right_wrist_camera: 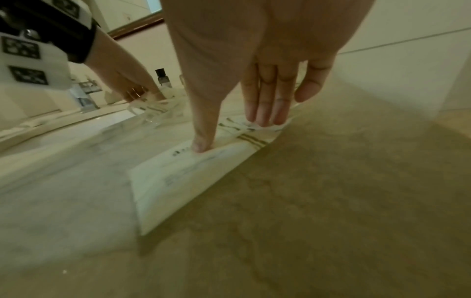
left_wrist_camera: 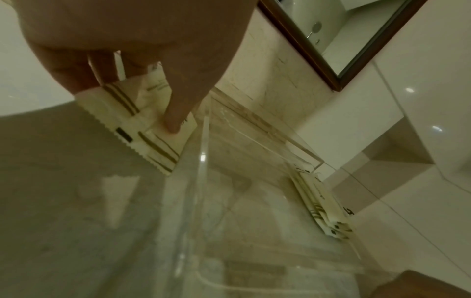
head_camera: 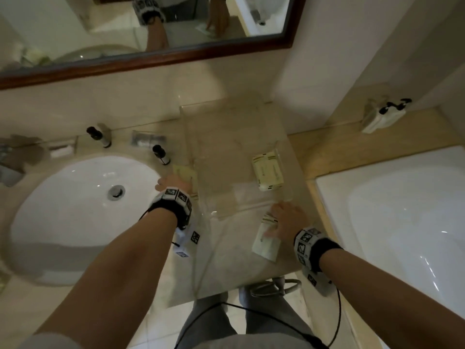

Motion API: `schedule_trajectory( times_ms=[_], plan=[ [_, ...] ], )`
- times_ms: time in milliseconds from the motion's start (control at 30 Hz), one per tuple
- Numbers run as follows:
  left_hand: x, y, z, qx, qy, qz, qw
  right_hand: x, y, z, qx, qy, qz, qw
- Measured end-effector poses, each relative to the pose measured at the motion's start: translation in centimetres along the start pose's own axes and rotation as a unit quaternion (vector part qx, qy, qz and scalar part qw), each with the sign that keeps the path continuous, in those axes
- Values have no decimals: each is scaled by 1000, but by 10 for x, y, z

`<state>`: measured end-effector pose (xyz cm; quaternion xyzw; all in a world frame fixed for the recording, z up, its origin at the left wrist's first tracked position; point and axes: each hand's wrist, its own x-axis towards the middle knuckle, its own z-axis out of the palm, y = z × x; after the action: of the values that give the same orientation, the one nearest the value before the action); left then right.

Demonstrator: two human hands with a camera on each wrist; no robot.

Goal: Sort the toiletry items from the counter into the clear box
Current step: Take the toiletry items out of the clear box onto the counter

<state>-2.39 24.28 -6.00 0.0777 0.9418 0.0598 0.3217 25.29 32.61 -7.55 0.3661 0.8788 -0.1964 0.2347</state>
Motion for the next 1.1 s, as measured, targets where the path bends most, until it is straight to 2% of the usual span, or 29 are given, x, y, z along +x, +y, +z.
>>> schedule_trajectory(
  times_ms=[100, 200, 267, 333, 433, 500, 600, 667, 733, 867, 967, 1100],
  plan=[
    [0, 5, 1, -47, 0, -23, 999, 2, -13, 3, 38, -17, 76, 996],
    [6, 4, 7, -40, 35, 26, 998, 2, -22, 4, 40, -60, 127, 989],
    [7, 1, 11, -70, 29, 72, 995, 0, -21, 1, 56, -80, 110, 989],
    [8, -3, 11, -104, 15, 104, 989, -5, -17, -7, 122, -107, 83, 983],
    [1, -8, 0, -167, 23, 107, 980, -2, -15, -28, 194, -149, 16, 970],
    [-7, -12, -11, -229, 48, 135, 963, 4, -20, -49, 253, -105, -20, 961],
    [-22, -18, -26, -250, 76, 261, 929, 13, -46, -81, 324, -37, -83, 942],
    [-32, -15, -25, -256, 31, 350, 900, 25, -71, -93, 351, -18, -117, 929],
    [-45, -9, -17, -249, -50, 392, 884, 40, -93, -95, 374, 18, -121, 919],
    [-58, 5, 4, -302, -153, 337, 879, 62, -114, -87, 452, 76, -32, 888],
    [-54, 16, 17, -288, -163, 309, 892, 67, -108, -82, 484, 107, 13, 869],
    [-44, 43, 41, -220, -135, 264, 929, 73, -63, -80, 485, 181, 61, 853]
  ],
)
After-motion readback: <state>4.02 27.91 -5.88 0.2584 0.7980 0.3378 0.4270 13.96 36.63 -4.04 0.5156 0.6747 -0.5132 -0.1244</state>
